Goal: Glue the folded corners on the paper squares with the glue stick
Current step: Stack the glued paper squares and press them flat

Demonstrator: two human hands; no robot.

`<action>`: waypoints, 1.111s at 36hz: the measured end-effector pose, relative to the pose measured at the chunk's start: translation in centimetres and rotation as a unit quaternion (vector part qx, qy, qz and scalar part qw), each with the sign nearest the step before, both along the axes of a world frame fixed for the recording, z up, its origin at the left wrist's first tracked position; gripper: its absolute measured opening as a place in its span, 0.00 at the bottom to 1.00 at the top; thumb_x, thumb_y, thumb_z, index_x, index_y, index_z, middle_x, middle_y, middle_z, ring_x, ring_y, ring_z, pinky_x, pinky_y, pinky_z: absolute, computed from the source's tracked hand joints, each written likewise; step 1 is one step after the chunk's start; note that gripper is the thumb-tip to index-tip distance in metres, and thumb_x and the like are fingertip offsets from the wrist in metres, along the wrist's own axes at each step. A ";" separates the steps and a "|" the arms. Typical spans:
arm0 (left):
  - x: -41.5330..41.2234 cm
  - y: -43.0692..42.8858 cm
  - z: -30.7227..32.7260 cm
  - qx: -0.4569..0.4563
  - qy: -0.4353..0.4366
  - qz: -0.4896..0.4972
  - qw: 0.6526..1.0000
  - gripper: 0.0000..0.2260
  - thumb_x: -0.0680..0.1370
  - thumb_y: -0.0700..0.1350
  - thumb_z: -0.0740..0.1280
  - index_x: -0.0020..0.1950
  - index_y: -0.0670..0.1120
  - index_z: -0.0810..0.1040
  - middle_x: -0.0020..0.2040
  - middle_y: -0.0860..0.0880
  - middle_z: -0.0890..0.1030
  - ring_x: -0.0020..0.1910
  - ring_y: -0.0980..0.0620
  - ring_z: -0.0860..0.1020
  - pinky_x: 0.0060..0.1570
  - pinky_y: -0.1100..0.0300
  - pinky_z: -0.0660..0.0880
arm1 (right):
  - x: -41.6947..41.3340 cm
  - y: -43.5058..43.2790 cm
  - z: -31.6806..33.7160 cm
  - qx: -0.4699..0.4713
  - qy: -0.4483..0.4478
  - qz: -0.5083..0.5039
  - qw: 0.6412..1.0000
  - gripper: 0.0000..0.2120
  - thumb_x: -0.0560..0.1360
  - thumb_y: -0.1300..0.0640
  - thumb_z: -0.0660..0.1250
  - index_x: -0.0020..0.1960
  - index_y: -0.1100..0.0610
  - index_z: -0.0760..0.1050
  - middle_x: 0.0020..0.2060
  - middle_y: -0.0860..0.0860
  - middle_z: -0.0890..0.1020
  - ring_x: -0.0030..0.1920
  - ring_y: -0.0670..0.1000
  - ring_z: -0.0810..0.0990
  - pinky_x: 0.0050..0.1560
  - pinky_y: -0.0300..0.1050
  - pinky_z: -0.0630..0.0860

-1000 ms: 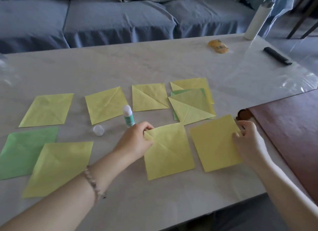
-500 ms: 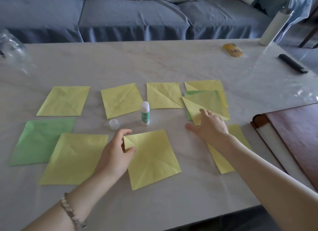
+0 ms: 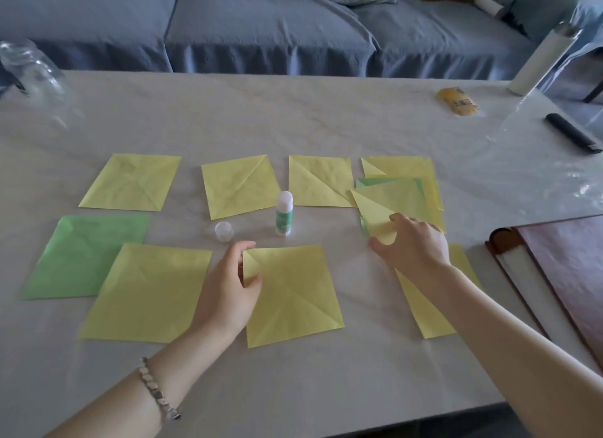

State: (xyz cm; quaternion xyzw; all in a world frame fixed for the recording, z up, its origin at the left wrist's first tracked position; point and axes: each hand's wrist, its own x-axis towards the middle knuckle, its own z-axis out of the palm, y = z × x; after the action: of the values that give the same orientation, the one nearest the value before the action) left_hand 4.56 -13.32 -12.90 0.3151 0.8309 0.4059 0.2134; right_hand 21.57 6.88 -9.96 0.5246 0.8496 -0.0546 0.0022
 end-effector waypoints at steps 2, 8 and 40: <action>0.0 0.0 -0.1 0.000 -0.002 -0.001 1.000 0.19 0.75 0.38 0.68 0.63 0.51 0.72 0.47 0.44 0.74 0.45 0.45 0.74 0.39 0.67 0.68 | -0.2 0.0 0.2 0.003 -0.009 0.008 1.000 0.23 0.72 0.44 0.64 0.61 0.58 0.71 0.52 0.54 0.80 0.53 0.58 0.77 0.48 0.45 0.68; 0.2 -0.1 0.2 0.013 -0.019 -0.002 1.000 0.20 0.74 0.37 0.69 0.63 0.51 0.72 0.49 0.54 0.76 0.51 0.49 0.76 0.53 0.56 0.72 | -0.7 0.2 0.3 0.033 -0.054 0.028 0.998 0.17 0.72 0.53 0.65 0.58 0.59 0.68 0.44 0.55 0.81 0.45 0.59 0.78 0.39 0.43 0.62; 2.5 0.2 4.6 0.044 -0.312 -0.010 0.949 0.12 0.76 0.33 0.61 0.49 0.48 0.77 0.41 0.42 0.84 0.40 0.47 0.80 0.42 0.55 0.79 | 1.6 -10.3 2.1 -0.047 0.251 0.218 0.942 0.34 0.66 0.30 0.62 0.61 0.53 0.75 0.56 0.42 0.77 0.57 0.39 0.71 0.62 0.36 0.61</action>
State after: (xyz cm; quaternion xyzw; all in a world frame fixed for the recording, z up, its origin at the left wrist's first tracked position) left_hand 7.08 -13.12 -8.35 0.1904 0.7012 0.5177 0.4517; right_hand 23.13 -3.46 -7.87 0.2954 0.9125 -0.2225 -0.1751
